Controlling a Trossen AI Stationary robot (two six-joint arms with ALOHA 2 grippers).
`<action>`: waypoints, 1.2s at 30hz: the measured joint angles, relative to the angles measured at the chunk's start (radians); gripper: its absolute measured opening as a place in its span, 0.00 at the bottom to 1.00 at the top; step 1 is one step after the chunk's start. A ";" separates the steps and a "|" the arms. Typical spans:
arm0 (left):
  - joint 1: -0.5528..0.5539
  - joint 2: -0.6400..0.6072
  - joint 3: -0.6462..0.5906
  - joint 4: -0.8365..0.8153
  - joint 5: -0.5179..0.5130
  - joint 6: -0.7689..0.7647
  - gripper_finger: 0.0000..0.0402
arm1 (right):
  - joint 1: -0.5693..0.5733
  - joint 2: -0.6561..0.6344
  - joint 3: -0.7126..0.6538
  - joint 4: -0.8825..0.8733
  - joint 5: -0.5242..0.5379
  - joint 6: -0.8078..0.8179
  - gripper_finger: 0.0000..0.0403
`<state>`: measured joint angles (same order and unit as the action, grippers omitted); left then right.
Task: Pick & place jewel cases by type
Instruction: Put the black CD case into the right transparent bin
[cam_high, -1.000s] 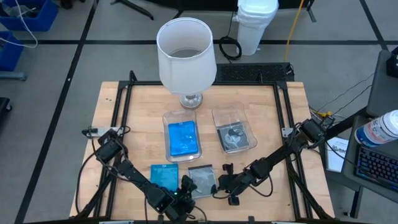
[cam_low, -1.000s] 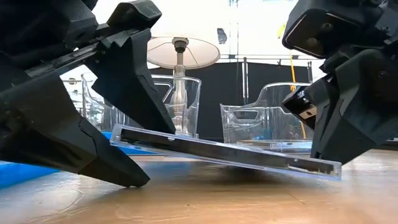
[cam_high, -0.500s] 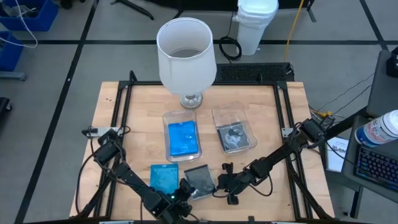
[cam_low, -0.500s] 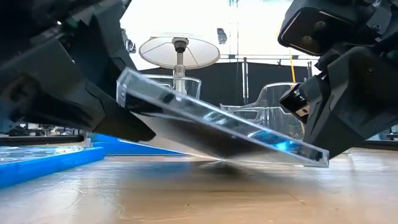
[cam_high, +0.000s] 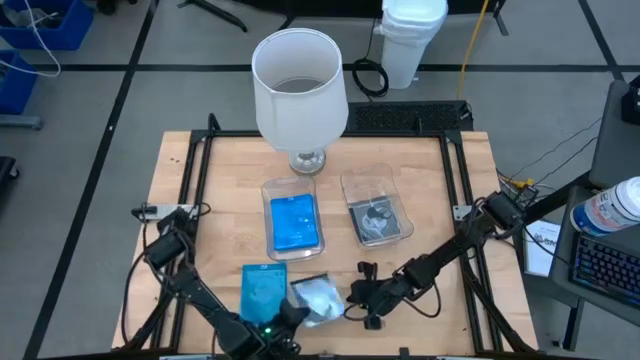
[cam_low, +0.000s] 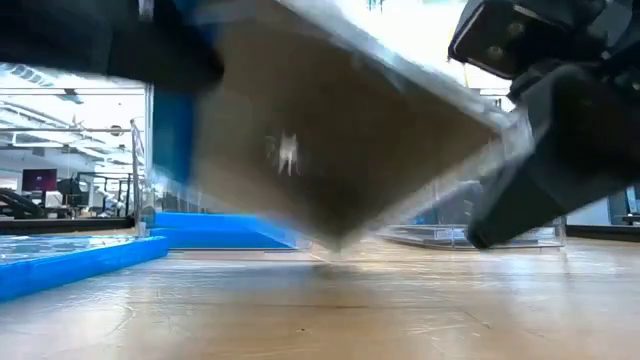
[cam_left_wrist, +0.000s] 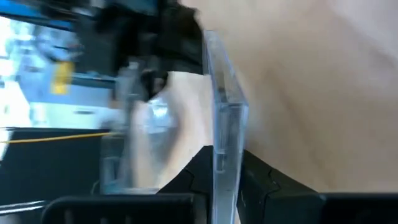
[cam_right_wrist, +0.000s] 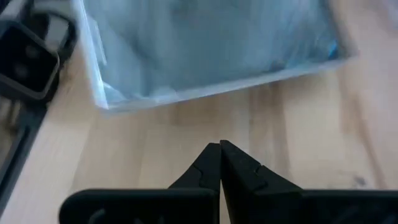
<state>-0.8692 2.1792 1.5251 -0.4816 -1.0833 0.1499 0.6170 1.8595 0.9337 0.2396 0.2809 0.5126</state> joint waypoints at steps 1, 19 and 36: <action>-0.008 0.000 0.010 -0.013 -0.040 0.011 0.11 | 0.005 0.000 0.000 0.016 0.024 0.000 0.00; -0.078 -0.001 0.042 0.014 -0.501 0.597 0.11 | 0.027 0.000 -0.001 0.692 0.089 -0.275 0.00; 0.063 -0.009 0.041 0.024 -0.474 0.653 0.08 | 0.033 -0.002 -0.027 0.360 0.196 -0.051 0.02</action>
<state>-0.8060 2.1706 1.5665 -0.4578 -1.5569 0.8032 0.6497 1.8580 0.9071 0.6001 0.4771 0.4618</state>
